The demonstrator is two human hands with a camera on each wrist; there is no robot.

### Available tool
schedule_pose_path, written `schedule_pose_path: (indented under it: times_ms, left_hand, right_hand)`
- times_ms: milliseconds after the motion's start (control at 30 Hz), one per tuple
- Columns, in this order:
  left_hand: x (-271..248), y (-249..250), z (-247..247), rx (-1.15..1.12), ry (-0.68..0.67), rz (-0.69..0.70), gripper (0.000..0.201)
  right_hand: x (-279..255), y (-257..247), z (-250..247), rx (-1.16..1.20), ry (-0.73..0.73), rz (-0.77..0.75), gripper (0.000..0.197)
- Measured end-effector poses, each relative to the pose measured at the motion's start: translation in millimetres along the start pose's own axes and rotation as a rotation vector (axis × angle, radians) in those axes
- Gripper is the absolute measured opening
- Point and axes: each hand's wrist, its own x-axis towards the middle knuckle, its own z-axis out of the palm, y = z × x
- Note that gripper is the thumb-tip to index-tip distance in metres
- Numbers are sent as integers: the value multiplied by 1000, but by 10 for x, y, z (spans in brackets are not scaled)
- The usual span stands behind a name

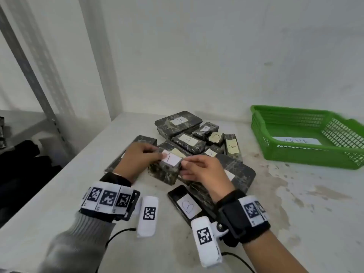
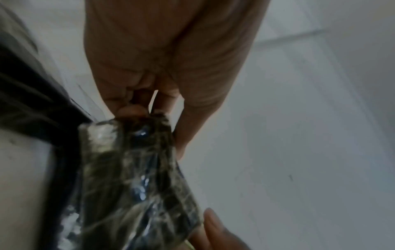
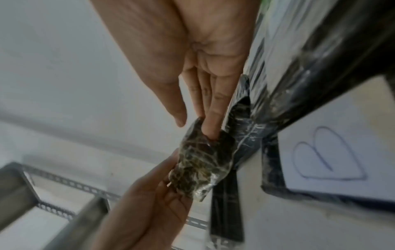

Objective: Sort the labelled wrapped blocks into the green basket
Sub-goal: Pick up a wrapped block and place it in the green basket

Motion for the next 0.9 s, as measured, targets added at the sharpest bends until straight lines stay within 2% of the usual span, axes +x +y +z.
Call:
schedule_pose_path:
  times_ms: [67,133,300,467,533,600,700,767,900]
  left_hand:
    - [29,25,67,-223,22,26,30]
    - [2,102,214,-383,31,72,31]
    - [5,200,723,-531,-5,177,10]
    - [47,241,1001,-719,-117,182,5]
    - [50,232,1073,-784,-180,179,12]
    - [49,205,1123,-768,-204,201,9]
    - [51,143,1150,-697,-244,224,30]
    - [34,113,1160,-664,-301,196,46]
    - [-27,108,1172,-669,-316,105,48]
  right_hand:
    - [-9,-53,-105,87,45,-41,17]
    - [-22,-67,-229,173,74,-78,22]
    - [15,-92,-382,173,105,-167,42]
    - [-5,-42,-562,247,129,-223,44]
    - [0,-22,-599,272,132,-229,48]
    - [4,-7,-606,348,116,-223,47]
    - [8,10,-609,397,138,-221,34]
    - [17,24,-608,385,158,-232,36]
    - [13,13,-620,328,138,-244,39]
